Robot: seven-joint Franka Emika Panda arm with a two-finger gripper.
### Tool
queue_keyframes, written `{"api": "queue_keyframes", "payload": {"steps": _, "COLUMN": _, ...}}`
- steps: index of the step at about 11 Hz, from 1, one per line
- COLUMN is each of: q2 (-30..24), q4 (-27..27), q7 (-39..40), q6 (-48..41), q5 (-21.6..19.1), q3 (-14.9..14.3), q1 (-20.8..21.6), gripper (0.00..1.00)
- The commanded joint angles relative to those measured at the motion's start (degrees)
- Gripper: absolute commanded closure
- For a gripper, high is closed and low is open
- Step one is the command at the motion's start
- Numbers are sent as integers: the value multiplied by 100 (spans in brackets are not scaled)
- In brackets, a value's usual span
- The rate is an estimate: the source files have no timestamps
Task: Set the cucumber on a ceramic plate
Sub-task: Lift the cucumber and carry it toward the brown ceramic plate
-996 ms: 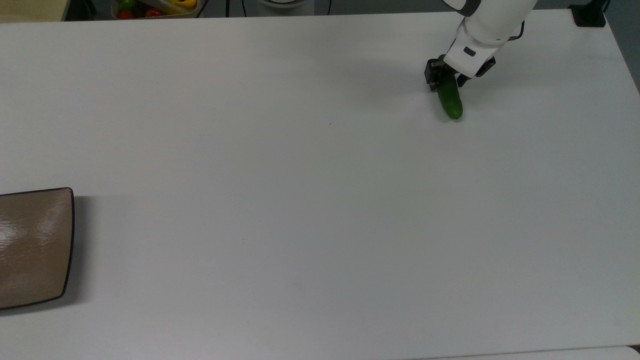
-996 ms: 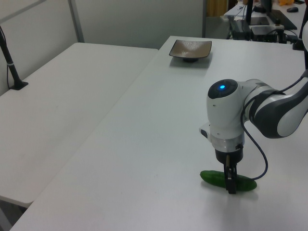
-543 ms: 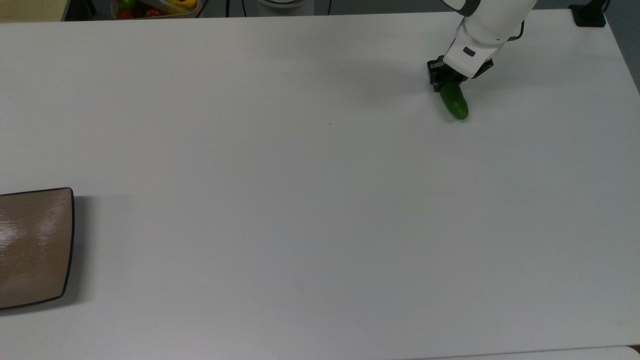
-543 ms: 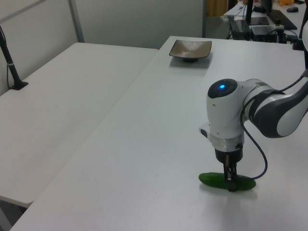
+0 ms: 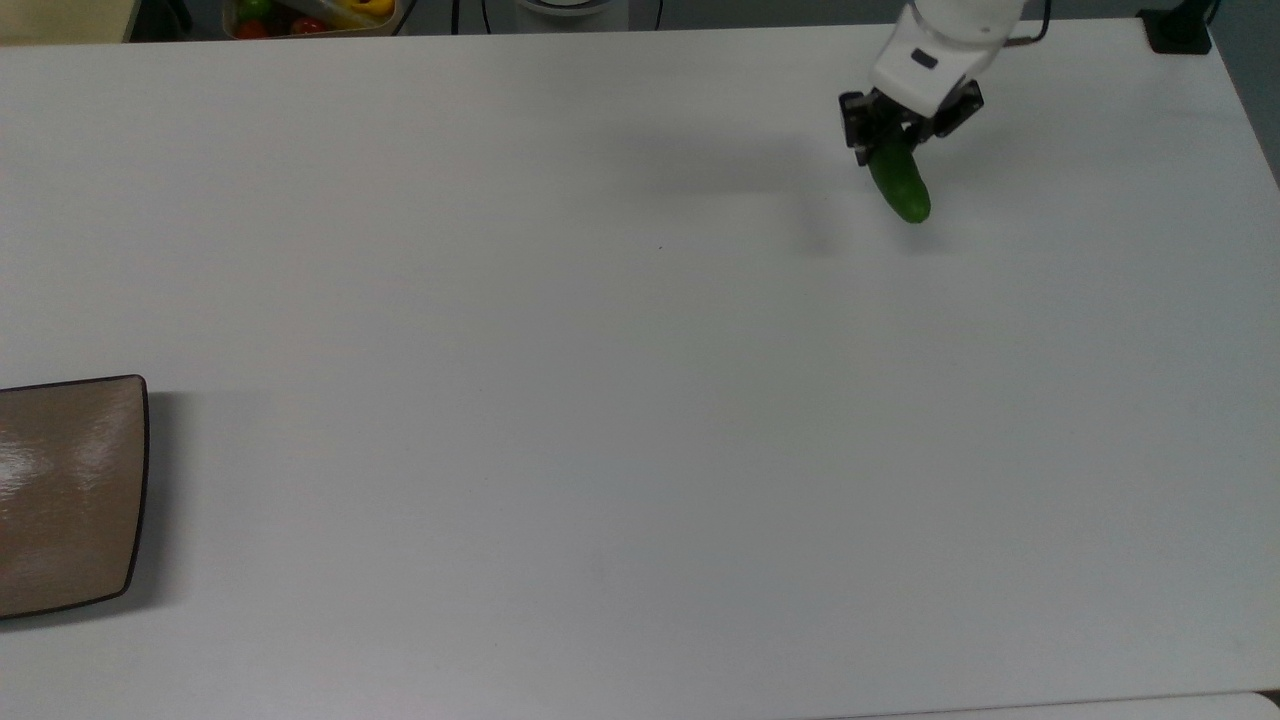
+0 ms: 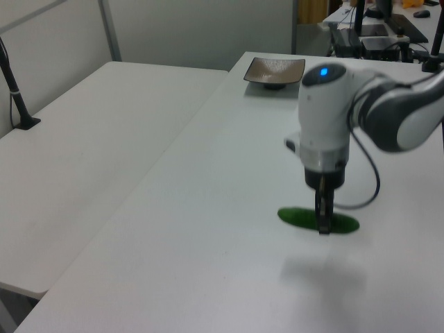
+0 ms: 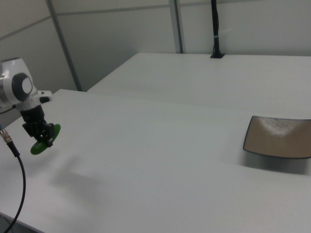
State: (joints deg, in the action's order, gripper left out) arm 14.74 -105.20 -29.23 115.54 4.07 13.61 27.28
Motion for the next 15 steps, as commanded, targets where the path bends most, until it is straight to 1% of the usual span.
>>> {"api": "queue_keyframes", "payload": {"steps": 1, "q2": -883, "q4": -115, "q7": 566, "q6": -610, "q5": -89, "q3": -16, "q1": -407, "gripper": 95}}
{"api": "queue_keyframes", "payload": {"steps": 2, "q2": -1102, "q4": -106, "q7": 846, "q6": -785, "q5": -256, "q3": -59, "q1": -573, "gripper": 95}}
{"api": "queue_keyframes", "payload": {"steps": 3, "q2": -1313, "q4": -97, "q7": 1215, "q6": -979, "q5": -431, "q3": -173, "q1": -662, "gripper": 95}}
{"api": "queue_keyframes", "payload": {"steps": 4, "q2": -1490, "q4": -54, "q7": 1488, "q6": -1181, "q5": -564, "q3": -357, "q1": -698, "gripper": 94}}
{"api": "queue_keyframes", "payload": {"steps": 5, "q2": -1622, "q4": -18, "q7": 1778, "q6": -1391, "q5": -626, "q3": -559, "q1": -733, "gripper": 94}}
{"api": "queue_keyframes", "payload": {"steps": 7, "q2": -1798, "q4": -18, "q7": 2288, "q6": -1569, "q5": -644, "q3": -1138, "q1": -733, "gripper": 94}}
{"api": "queue_keyframes", "payload": {"steps": 10, "q2": -1825, "q4": 8, "q7": 2939, "q6": -1526, "q5": -653, "q3": -1640, "q1": -812, "gripper": 94}}
{"api": "queue_keyframes", "payload": {"steps": 12, "q2": -1755, "q4": 140, "q7": 3535, "q6": -1508, "q5": -644, "q3": -1861, "q1": -1022, "gripper": 94}}
{"api": "queue_keyframes", "payload": {"steps": 15, "q2": -1510, "q4": 429, "q7": 4450, "q6": -1490, "q5": -618, "q3": -1975, "q1": -1575, "gripper": 94}}
